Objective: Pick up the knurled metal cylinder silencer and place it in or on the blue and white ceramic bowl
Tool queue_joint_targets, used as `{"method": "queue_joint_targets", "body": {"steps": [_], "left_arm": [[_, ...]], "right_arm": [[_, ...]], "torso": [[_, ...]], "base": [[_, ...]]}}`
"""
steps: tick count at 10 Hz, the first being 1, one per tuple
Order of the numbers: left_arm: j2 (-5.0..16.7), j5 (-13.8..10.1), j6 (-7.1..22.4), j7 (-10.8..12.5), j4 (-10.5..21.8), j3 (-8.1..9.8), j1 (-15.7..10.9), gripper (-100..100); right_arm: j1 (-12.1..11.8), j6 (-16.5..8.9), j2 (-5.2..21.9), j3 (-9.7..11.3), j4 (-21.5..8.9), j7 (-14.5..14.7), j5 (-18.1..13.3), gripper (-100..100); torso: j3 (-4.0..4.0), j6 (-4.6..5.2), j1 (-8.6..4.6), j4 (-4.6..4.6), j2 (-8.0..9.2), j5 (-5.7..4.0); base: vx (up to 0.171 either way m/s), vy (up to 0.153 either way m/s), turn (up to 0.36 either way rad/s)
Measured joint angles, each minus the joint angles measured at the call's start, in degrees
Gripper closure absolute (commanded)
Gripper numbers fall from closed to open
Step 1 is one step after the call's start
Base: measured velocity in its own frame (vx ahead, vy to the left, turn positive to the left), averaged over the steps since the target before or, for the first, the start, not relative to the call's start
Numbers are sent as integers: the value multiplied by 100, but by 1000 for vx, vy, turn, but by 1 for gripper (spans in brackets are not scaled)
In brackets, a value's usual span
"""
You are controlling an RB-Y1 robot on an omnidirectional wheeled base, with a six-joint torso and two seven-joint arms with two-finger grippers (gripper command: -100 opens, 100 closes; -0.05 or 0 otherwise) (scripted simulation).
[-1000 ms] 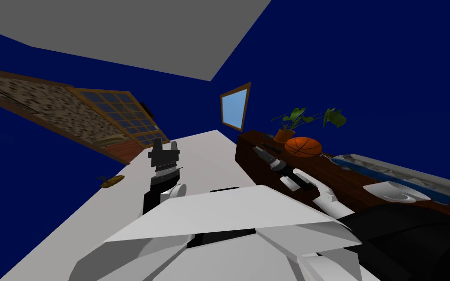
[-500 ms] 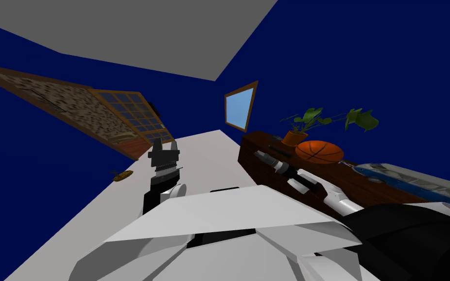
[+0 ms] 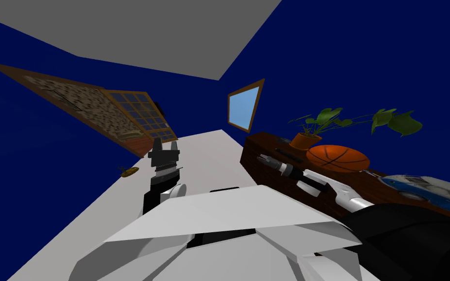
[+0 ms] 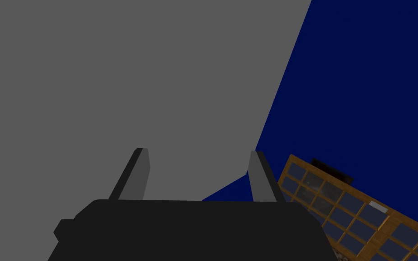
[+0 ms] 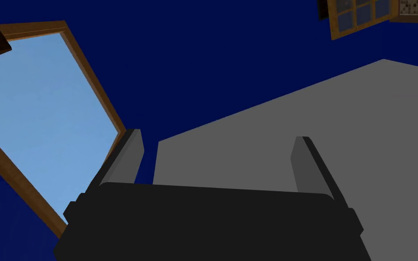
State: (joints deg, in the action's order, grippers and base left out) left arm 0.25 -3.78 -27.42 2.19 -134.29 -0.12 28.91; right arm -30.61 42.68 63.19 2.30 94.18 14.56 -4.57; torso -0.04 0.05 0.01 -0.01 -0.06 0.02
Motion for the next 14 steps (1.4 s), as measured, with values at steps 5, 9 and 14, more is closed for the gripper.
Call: {"method": "queue_joint_targets", "body": {"steps": [5,9,14], "left_arm": [[0,0,0,0,0,0,0,0],[0,0,0,0,0,1,1,0],[0,0,0,0,0,0,0,0]], "right_arm": [[-28,183,700,351,-718,40,-144,-100],[-248,295,1373,583,-1285,66,-221,-100],[-204,428,2105,1048,-2131,6,-384,-100]], "torso": [[-1,0,-5,-1,-1,-2],[-8,1,-14,-3,-14,-4],[0,2,-10,0,1,-3]], "base": [[68,3,74],[88,-21,101],[66,-32,64]]}}
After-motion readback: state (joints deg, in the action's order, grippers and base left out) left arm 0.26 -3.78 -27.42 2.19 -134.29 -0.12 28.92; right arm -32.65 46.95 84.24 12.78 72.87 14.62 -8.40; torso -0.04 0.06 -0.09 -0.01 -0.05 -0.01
